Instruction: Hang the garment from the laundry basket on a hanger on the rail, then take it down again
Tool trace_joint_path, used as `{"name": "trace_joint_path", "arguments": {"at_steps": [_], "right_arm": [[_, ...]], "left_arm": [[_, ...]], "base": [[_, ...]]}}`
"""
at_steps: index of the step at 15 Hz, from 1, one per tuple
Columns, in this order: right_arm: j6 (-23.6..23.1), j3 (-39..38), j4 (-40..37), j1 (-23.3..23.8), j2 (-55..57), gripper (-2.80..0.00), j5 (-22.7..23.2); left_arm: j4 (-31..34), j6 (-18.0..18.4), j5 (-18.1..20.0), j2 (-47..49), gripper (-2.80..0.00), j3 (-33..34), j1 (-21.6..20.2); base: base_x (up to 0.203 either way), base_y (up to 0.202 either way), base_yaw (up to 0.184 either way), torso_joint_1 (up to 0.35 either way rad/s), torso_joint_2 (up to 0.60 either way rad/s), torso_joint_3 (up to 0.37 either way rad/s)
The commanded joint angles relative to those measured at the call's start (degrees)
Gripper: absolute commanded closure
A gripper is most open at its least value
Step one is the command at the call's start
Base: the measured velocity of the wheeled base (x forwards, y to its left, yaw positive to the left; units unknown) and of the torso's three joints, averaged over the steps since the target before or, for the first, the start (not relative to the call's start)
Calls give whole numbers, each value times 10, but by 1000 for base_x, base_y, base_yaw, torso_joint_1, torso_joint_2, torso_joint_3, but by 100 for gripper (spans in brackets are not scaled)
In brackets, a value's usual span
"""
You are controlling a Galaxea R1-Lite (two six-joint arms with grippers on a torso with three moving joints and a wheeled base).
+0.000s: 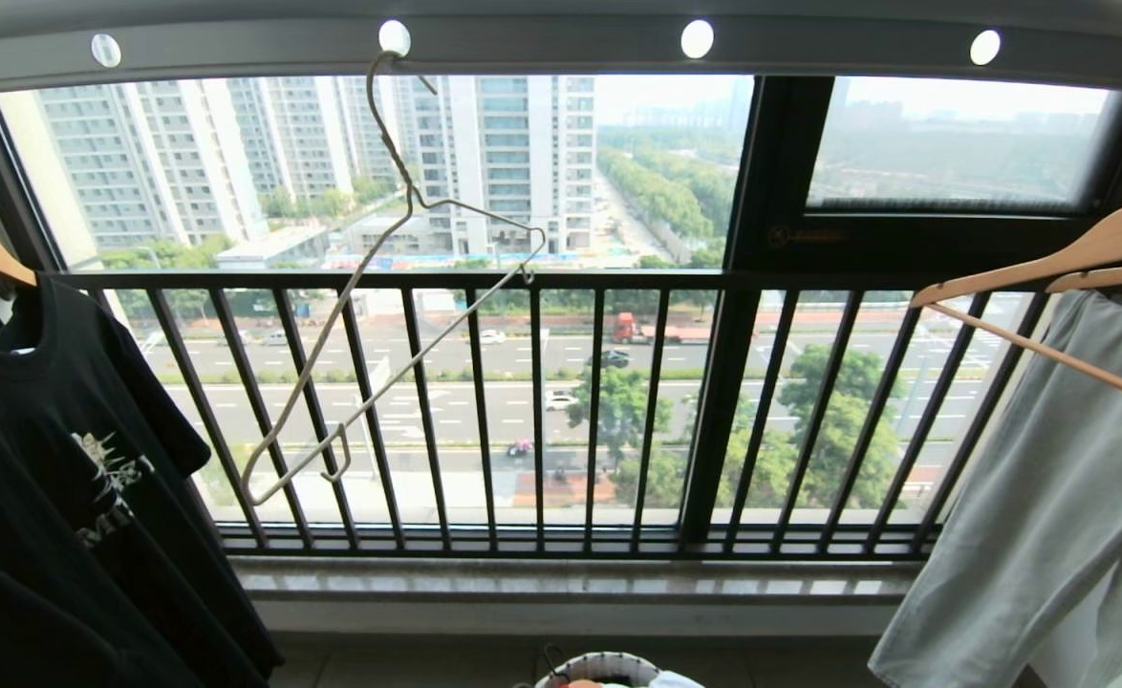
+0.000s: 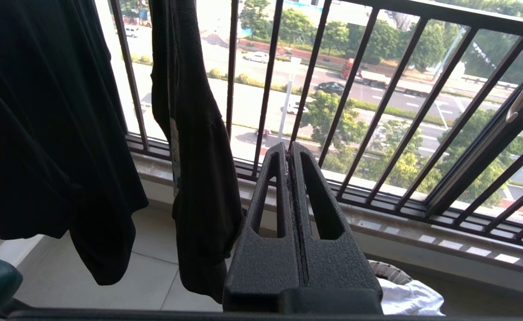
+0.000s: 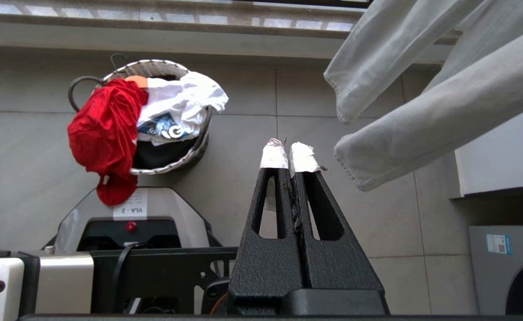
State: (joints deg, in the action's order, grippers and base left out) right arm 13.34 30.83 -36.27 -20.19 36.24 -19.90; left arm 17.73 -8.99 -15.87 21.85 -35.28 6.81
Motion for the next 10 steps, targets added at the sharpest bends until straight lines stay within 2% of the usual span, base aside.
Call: {"name": "trace_joint_path", "arguments": {"at_steps": [1, 4, 7, 8, 9, 10], "right_arm": [[-3, 32, -56, 94, -97, 0, -4], [-57, 36, -94, 161, -196, 0, -3], [-116, -18, -82, 184, -322, 0, 23], [-124, -41, -67, 187, -353, 0, 34], [-123, -77, -34, 190, -367, 0, 47], [-117, -123, 18, 192, -366, 0, 68]], "left_arm": [[-3, 2, 1, -62, 0, 31, -32], [-5, 8, 3, -113, 0, 87, -56], [-8, 26, 5, -174, 0, 177, -59], [-9, 40, 23, -199, 0, 195, -60], [-9, 51, 71, -217, 0, 216, -60], [-10, 60, 95, -218, 0, 234, -60]], "base": [[0, 0, 0, 0, 0, 0], [0, 0, 0, 0, 0, 0], [0, 0, 0, 0, 0, 0], [0, 0, 0, 0, 0, 0], [0, 0, 0, 0, 0, 0], [0, 0, 0, 0, 0, 0]]}}
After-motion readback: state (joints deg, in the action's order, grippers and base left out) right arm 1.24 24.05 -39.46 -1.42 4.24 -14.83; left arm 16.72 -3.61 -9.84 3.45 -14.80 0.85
